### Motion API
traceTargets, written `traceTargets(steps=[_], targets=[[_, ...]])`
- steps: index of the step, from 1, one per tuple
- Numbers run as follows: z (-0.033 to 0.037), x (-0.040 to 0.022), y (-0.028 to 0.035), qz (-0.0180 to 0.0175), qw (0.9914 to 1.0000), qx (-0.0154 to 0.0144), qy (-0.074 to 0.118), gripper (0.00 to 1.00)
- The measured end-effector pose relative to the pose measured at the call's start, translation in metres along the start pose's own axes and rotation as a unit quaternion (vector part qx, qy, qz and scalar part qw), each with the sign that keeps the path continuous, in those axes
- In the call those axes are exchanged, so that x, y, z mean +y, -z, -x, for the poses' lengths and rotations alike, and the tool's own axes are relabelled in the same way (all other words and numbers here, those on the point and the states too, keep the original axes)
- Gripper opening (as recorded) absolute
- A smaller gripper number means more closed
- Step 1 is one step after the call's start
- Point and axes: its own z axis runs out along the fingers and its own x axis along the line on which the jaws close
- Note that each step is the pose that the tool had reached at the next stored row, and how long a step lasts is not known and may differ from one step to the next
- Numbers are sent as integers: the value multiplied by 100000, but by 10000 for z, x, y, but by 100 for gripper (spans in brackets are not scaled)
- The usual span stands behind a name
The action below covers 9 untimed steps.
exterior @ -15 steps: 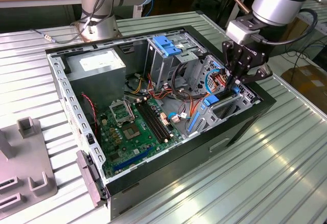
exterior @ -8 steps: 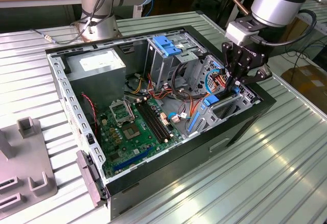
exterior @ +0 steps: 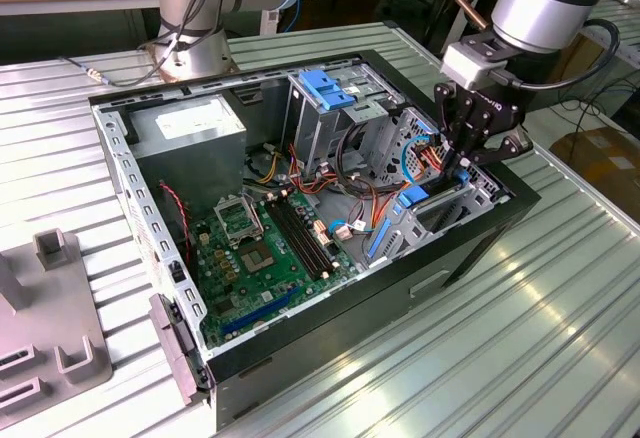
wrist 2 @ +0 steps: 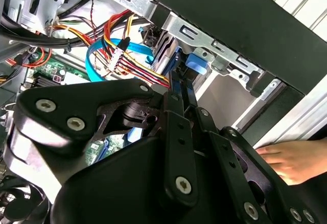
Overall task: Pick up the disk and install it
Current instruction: 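Insert the first disk wire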
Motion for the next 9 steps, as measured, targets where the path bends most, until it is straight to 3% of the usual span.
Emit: traceTargets(steps=[9], targets=[[1,-13,-17,-1,100000,18,2,16]])
